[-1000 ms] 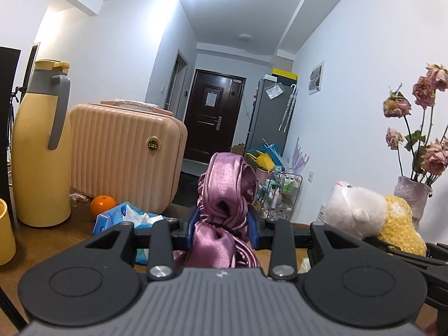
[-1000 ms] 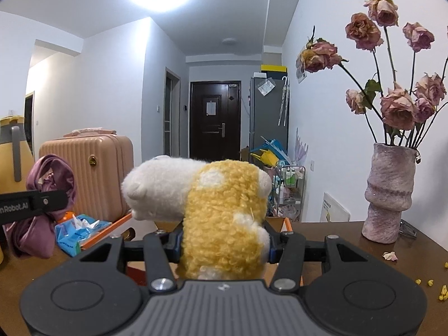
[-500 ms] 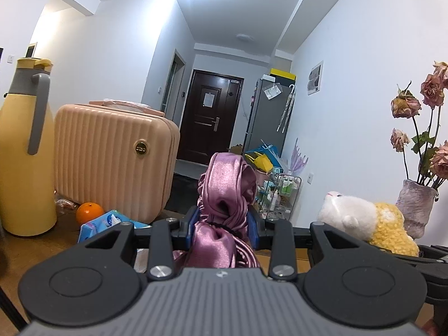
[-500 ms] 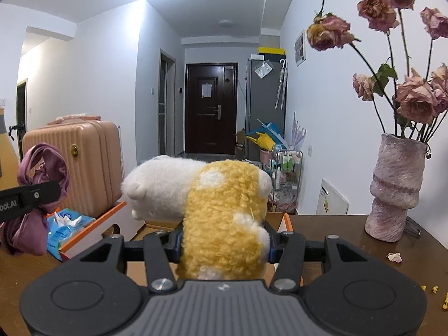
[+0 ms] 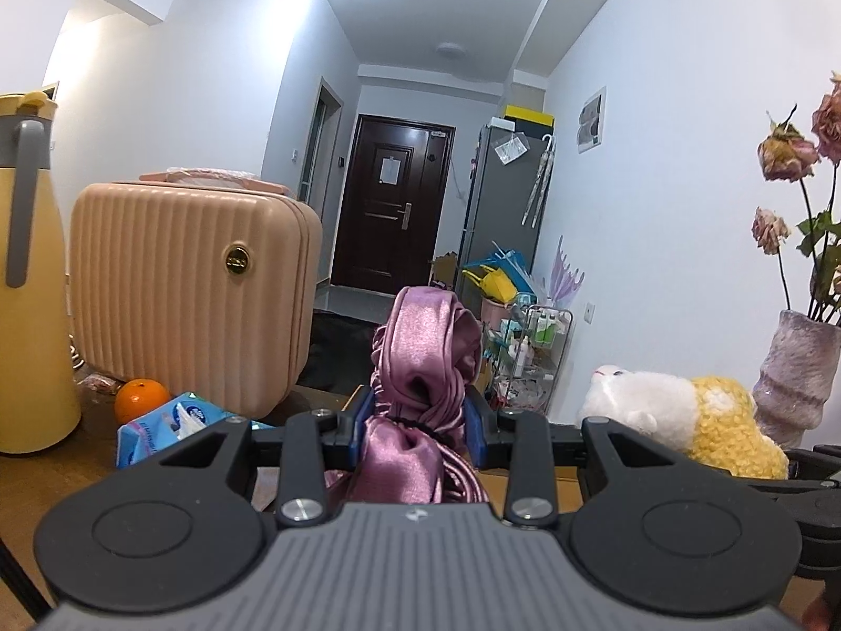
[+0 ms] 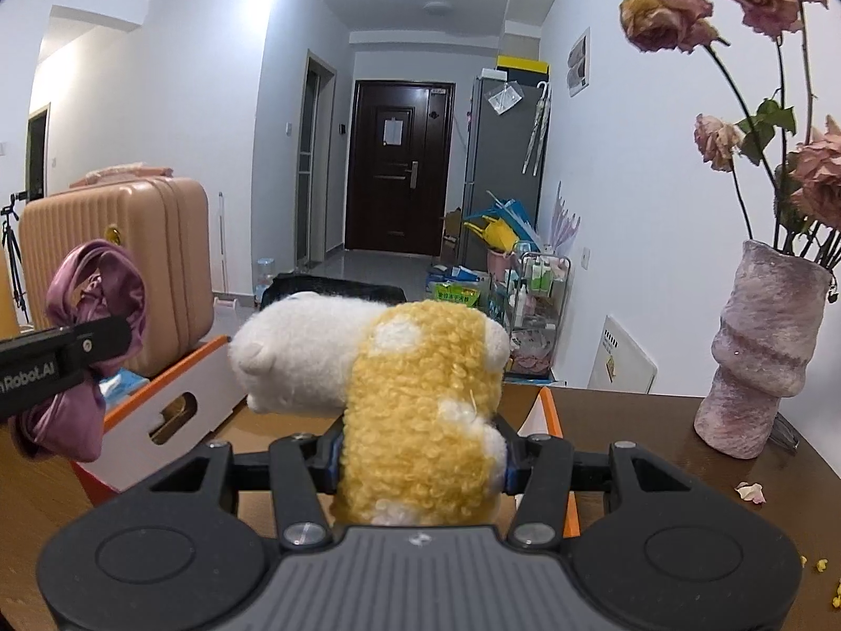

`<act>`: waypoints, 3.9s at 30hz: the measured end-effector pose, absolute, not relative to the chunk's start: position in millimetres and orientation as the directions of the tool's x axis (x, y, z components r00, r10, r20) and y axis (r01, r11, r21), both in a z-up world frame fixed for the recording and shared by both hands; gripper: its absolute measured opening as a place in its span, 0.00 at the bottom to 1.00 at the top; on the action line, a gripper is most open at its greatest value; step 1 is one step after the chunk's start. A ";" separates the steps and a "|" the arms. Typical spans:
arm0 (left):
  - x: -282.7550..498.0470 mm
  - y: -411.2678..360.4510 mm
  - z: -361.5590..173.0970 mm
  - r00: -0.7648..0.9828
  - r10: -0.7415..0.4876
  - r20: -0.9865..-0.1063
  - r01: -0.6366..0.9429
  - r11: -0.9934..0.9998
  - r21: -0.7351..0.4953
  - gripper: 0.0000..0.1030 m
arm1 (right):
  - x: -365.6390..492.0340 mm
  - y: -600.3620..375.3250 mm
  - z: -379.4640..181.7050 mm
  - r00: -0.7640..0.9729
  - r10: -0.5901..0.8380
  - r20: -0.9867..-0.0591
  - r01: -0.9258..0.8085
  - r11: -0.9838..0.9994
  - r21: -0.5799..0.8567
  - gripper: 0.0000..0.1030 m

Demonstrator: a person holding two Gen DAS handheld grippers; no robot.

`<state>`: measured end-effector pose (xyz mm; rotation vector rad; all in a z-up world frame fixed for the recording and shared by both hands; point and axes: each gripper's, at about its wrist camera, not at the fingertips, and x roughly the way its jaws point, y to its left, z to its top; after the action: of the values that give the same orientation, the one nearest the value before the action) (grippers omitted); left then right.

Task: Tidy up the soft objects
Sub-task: 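Carry the pink bow in the left gripper while the right gripper carries the plush toy over the box, then open both grippers dropping the plush toy and pink bow into the box, then withdraw both grippers from the box back toward the remaining soft items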

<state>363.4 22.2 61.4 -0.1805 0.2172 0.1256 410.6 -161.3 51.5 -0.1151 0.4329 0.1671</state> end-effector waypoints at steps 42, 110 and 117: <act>442.6 6.5 7.9 0.930 0.161 -0.332 -0.170 0.985 0.001 0.35 | 462.5 -152.7 -5.4 0.837 0.097 -0.538 -0.179 0.979 -0.101 0.49; 419.5 24.2 14.8 0.912 0.255 -0.320 -0.291 0.954 -0.068 1.00 | 451.5 -179.1 15.5 0.859 0.077 -0.507 -0.113 0.993 -0.041 1.00; 404.6 30.9 17.9 0.912 0.261 -0.317 -0.300 0.950 -0.082 1.00 | 427.9 -185.1 28.1 0.875 0.081 -0.477 -0.112 0.993 -0.038 1.00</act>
<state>404.6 30.9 17.9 -0.1301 0.3080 0.2900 427.9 -185.1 28.1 -0.0651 0.4953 0.1009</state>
